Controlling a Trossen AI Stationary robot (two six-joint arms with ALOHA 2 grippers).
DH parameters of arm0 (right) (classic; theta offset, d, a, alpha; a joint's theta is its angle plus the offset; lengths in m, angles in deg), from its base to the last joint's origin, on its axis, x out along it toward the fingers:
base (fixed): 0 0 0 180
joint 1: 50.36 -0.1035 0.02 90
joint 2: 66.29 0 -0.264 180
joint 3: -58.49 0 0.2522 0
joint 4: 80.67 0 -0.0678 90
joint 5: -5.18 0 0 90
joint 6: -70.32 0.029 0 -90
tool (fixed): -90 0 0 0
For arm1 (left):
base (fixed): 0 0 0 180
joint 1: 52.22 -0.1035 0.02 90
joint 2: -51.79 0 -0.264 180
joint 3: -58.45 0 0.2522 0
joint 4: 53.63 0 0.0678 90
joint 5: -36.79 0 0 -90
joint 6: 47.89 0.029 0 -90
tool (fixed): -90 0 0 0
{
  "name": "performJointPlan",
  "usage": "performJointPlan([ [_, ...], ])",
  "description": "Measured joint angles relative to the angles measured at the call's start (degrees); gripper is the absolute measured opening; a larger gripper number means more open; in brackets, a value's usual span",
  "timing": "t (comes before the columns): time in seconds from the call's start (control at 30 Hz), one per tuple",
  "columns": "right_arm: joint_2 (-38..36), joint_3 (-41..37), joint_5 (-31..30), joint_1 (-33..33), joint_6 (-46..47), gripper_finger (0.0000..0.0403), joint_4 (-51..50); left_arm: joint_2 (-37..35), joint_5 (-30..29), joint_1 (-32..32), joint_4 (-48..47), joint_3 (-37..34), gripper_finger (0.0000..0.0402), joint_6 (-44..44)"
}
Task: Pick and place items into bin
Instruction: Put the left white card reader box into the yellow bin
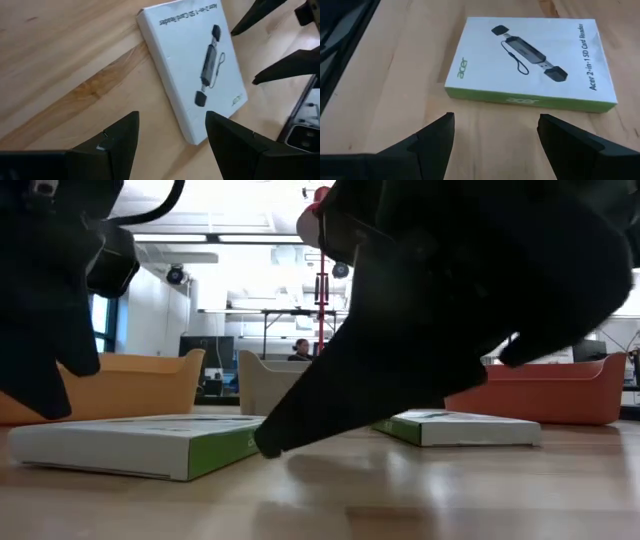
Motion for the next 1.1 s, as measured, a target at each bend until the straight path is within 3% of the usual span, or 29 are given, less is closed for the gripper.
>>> performJointPlan([
  [0.3, 0.0, 0.0, 0.61, 0.24, 0.37, 0.0273, 0.09, 0.94, 0.32, -2.33, 2.16, 0.04, 0.0216, -0.25],
  [0.83, 0.0, 0.0, 0.59, 0.22, -0.2, 0.0273, -0.83, 0.9, -0.51, -4.07, 3.73, 0.22, 0.0217, 8.12],
  [0.97, 0.0, 0.0, 0.11, 0.24, -2.17, 0.0273, -0.79, 0.9, 0.59, -4.15, 5.14, 0.22, 0.024, 10.15],
  [1.1, 0.0, 0.0, -0.05, 0.24, -3.48, 0.0273, -0.72, 0.9, 2.63, -4.14, 4.89, 0.22, 0.0291, 8.56],
])
